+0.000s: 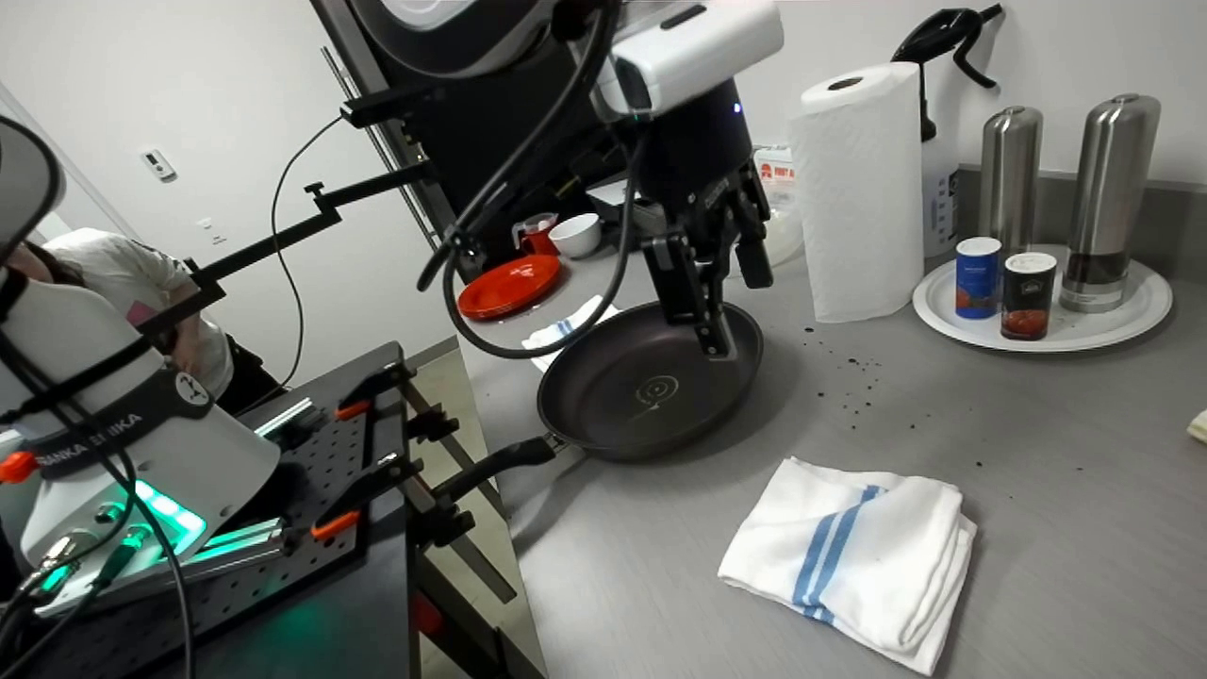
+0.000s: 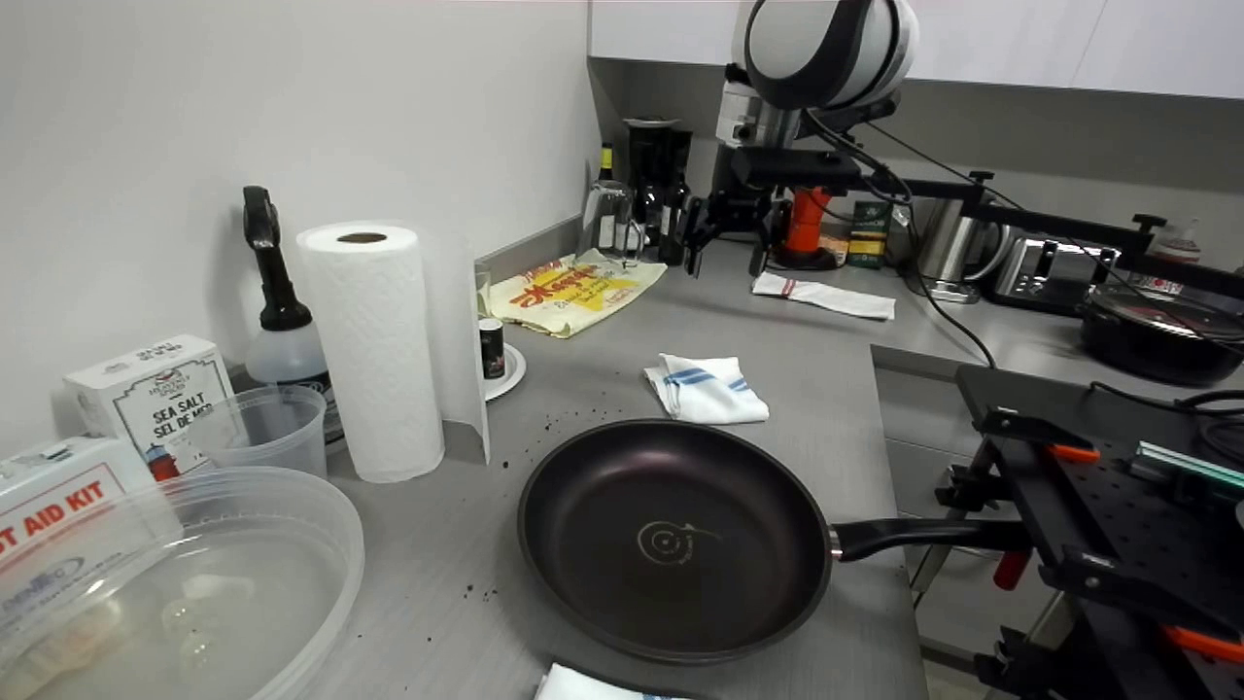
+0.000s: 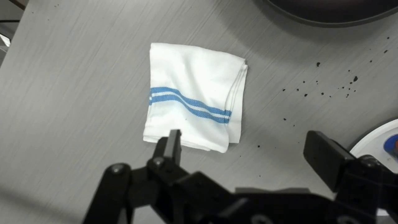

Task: Use the white and blue towel on the right to wipe the black pan

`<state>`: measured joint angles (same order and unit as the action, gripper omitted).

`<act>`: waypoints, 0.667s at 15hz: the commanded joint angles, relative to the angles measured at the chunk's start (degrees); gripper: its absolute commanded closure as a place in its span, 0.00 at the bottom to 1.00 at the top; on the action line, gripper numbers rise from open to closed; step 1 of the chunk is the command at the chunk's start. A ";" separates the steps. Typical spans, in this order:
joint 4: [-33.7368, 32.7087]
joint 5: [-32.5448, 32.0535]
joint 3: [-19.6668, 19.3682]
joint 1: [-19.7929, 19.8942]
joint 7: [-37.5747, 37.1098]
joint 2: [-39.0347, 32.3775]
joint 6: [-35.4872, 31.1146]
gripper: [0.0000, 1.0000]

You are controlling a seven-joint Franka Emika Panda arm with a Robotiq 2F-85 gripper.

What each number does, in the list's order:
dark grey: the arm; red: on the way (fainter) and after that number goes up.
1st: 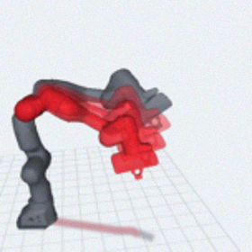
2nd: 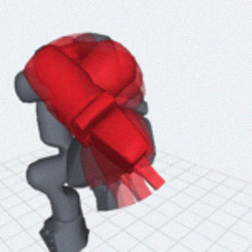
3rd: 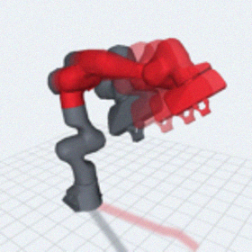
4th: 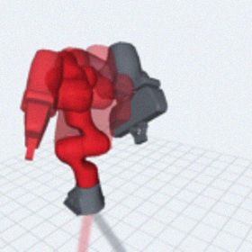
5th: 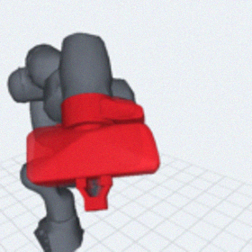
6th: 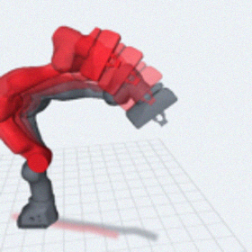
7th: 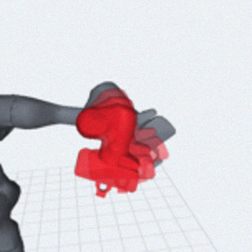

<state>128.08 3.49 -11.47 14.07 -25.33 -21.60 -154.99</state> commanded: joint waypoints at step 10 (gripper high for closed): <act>-0.98 4.27 -0.64 -2.20 2.85 -1.73 1.35 0.00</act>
<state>127.42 6.65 -11.04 13.50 -23.50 -22.54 -154.84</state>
